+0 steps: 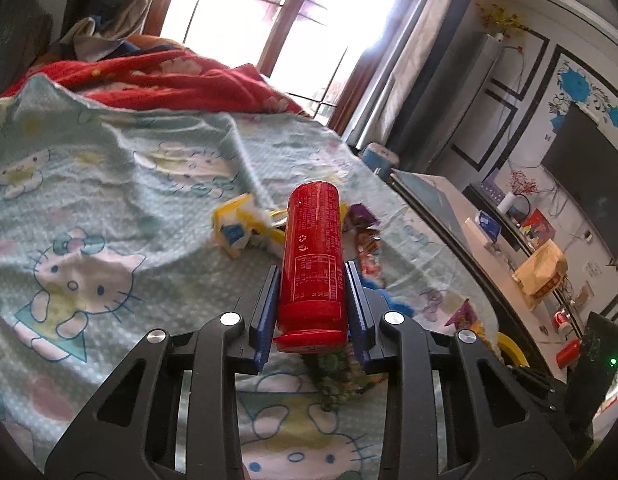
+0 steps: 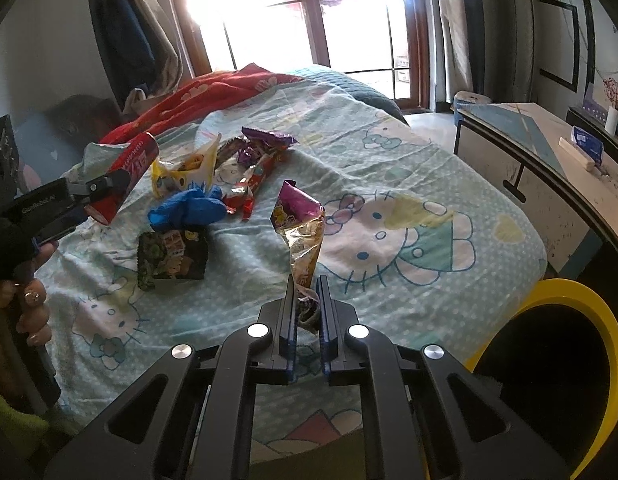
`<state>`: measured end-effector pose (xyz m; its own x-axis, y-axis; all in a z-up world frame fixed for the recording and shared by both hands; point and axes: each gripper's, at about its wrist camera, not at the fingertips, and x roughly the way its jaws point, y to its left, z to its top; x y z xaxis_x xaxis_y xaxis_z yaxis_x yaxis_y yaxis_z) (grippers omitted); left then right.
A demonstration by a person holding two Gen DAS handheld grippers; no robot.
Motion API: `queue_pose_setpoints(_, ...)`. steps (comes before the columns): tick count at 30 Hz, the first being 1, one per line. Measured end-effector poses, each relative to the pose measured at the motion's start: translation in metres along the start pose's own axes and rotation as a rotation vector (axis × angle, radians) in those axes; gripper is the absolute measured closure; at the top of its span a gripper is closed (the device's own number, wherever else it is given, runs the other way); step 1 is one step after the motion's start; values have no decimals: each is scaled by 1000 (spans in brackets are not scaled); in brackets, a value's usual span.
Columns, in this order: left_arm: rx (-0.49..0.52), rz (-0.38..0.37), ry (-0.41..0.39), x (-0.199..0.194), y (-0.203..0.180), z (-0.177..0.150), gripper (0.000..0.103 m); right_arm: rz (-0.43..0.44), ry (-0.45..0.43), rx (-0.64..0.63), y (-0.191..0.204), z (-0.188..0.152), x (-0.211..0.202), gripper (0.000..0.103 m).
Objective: Collect trash
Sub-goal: 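Carry the red tube in the left tool while the right tool carries the wrapper to the bin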
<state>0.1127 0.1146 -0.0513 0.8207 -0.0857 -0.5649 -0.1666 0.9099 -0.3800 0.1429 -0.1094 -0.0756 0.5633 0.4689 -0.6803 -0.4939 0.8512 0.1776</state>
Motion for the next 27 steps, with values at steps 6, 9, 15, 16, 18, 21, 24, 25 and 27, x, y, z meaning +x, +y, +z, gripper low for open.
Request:
queue_pose_setpoints(6, 22, -45, -20, -9, -16, 1, 79, -2, -34, 12, -4, 6, -15, 94)
queue_pose_setpoints(9, 41, -71, -28, -15, -26, 0, 79, -3, -48, 17, -6, 8, -23, 94)
queue_pose_setpoints(15, 79, -117, -33, -23, -48, -3, 79, -10, -74, 27, -12, 9, -39, 94)
queue_pose_setpoints(16, 87, -125, -33, -23, -52, -4, 79, -12, -78, 28, -13, 9, -42, 94)
queue_pose_setpoints(18, 100, -136, -31, -24, -58, -6, 79, -14, -85, 30, -15, 9, -47, 94)
queue_pose_setpoints(21, 118, -151, -27, -25, -66, -10, 79, -19, -91, 32, -18, 8, -53, 94)
queue_pose_setpoints(24, 136, -167, -23, -26, -74, -14, 79, -26, -98, 38, -22, 7, -60, 94)
queue_pose_setpoints(25, 142, -172, -22, -27, -77, -15, 79, -29, -100, 40, -23, 6, -62, 94)
queue_pose_setpoints(27, 154, -185, -19, -27, -82, -18, 79, -37, -105, 45, -27, 5, -66, 94)
